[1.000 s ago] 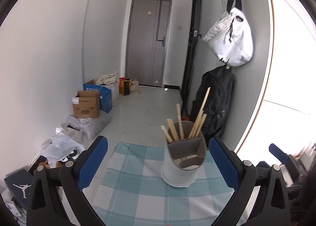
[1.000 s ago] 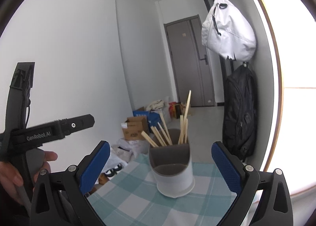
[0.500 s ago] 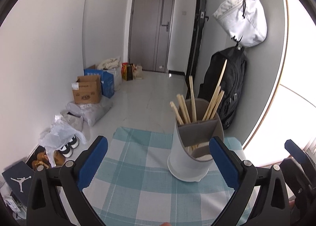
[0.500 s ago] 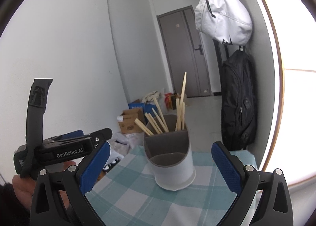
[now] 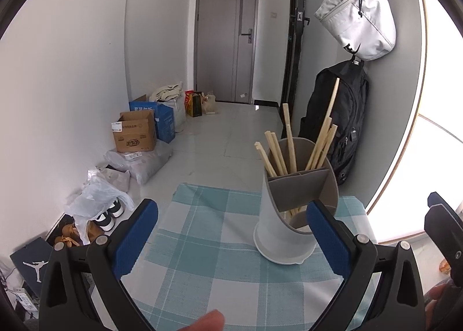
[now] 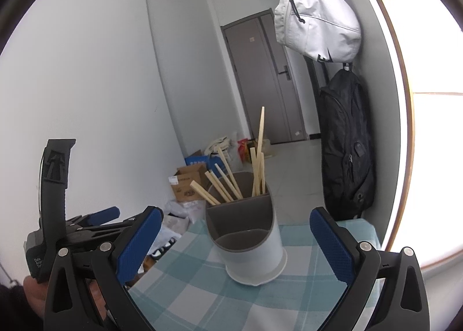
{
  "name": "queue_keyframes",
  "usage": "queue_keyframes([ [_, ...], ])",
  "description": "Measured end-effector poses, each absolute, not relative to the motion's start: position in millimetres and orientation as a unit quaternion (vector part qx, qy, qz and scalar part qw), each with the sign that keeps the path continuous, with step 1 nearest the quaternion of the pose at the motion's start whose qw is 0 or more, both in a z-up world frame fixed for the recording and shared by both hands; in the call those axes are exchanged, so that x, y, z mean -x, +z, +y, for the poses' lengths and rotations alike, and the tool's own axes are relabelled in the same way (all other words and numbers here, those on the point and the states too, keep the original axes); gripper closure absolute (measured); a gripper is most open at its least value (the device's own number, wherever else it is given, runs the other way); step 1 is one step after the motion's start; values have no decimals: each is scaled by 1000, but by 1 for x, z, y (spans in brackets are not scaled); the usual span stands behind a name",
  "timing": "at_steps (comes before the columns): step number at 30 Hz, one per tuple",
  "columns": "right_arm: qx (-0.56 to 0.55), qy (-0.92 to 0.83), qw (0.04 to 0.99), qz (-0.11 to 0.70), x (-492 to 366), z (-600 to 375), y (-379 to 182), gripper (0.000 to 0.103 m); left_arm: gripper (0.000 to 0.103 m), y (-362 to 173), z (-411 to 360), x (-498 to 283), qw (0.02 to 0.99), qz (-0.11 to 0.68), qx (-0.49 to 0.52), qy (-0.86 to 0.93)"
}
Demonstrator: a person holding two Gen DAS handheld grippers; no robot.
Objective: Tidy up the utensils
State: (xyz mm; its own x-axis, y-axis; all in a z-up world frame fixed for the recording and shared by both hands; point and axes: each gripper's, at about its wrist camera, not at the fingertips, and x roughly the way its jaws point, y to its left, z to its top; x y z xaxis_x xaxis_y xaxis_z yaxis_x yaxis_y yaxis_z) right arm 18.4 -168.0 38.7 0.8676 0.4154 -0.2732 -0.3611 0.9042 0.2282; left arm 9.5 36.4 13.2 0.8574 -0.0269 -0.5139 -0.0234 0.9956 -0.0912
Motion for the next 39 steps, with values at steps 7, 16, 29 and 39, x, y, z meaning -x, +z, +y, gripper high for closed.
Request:
queue_keyframes([
  [7, -76, 202, 964, 154, -14, -166, 39, 0, 3, 12, 36, -11, 962, 269, 44, -4],
  [16, -70, 202, 965, 152, -12, -165, 38, 0, 3, 13, 34, -9, 964, 265, 39, -2],
  [29, -66, 199, 966, 148, -8, -165, 38, 0, 3, 11, 36, -7, 962, 269, 44, -4],
  [39, -65, 201, 966, 148, -7, -164, 38, 0, 3, 8, 36, -12, 960, 275, 46, -4],
])
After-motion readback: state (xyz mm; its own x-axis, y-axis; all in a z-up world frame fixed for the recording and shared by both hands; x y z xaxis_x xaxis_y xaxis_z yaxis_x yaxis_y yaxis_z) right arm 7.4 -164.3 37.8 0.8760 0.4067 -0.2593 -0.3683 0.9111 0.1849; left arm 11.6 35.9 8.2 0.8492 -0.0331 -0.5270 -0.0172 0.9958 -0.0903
